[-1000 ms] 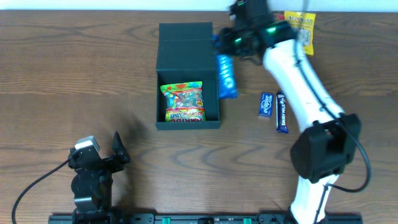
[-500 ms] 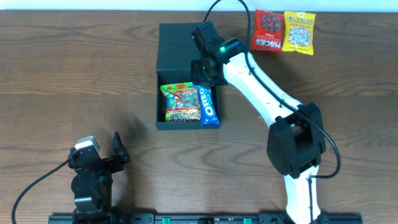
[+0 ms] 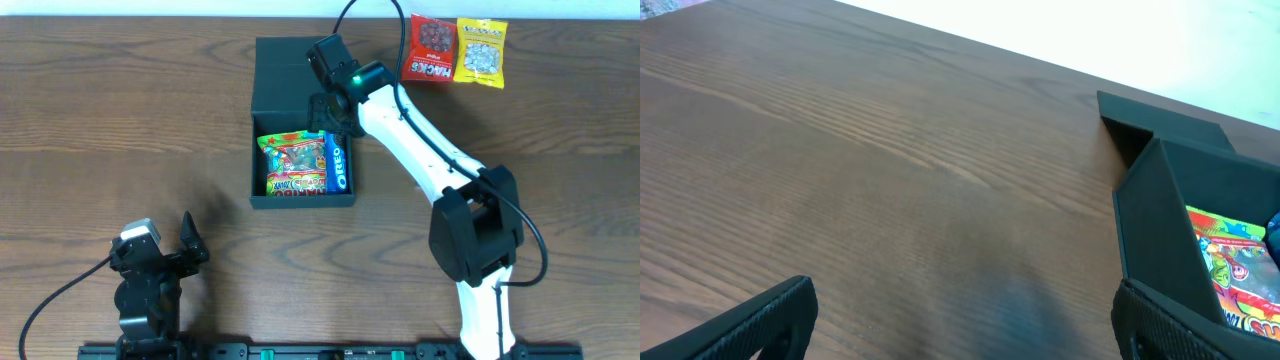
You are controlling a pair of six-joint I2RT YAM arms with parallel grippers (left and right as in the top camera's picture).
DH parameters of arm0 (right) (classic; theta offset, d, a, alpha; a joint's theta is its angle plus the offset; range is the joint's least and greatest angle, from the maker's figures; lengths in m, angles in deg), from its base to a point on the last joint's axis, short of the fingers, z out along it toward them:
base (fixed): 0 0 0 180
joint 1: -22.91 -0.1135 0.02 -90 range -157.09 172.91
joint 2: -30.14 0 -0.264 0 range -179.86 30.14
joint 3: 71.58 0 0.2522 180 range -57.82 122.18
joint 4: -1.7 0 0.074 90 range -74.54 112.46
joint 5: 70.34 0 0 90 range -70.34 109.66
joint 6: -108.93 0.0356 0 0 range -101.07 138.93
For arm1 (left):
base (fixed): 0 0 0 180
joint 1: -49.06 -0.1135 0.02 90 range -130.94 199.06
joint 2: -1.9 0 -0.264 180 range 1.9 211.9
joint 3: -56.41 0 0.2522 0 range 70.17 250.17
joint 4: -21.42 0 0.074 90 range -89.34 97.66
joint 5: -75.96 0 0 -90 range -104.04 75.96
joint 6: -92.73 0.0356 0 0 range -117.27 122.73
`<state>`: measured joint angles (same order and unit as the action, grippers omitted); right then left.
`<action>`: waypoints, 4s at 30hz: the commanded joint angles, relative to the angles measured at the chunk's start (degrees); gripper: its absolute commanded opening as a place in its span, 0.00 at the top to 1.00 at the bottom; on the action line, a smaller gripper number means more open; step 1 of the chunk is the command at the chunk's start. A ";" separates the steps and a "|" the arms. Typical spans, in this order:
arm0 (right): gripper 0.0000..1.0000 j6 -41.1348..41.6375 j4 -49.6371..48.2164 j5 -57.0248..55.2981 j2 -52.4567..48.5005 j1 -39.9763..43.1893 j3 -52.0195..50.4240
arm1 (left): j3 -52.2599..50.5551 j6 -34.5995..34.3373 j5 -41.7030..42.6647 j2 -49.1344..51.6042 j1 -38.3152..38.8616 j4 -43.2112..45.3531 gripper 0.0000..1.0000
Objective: Pack container
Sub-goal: 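Lower the Oreo pack into the box beside the Haribo bag, release, then reach the right gripper to the red Hacks bag and grasp it, then carry the red Hacks bag into the box and push it down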
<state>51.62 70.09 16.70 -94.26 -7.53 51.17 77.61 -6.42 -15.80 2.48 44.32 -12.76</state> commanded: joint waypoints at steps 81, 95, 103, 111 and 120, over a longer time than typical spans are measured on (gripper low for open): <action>0.99 -52.04 -18.73 23.80 9.29 17.44 1.68 | -1.22 0.57 -0.55 -0.31 -0.11 -0.44 0.05; 0.99 -78.27 2.86 42.03 8.83 6.23 1.31 | -1.22 0.57 -0.55 -0.31 -0.11 -0.44 0.05; 0.99 -75.36 1.33 40.81 3.76 2.56 1.14 | -1.22 0.57 -0.55 -0.31 -0.11 -0.44 0.05; 0.99 -66.97 -3.19 35.10 0.48 2.71 1.11 | -1.22 0.57 -0.55 -0.31 -0.11 -0.44 0.05; 0.99 -64.83 -2.10 31.41 0.11 2.69 0.63 | -1.22 0.57 -0.55 -0.31 -0.11 -0.44 0.05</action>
<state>-14.76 67.93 48.68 -94.02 -4.97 52.28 77.61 -6.42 -15.80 2.48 44.32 -12.76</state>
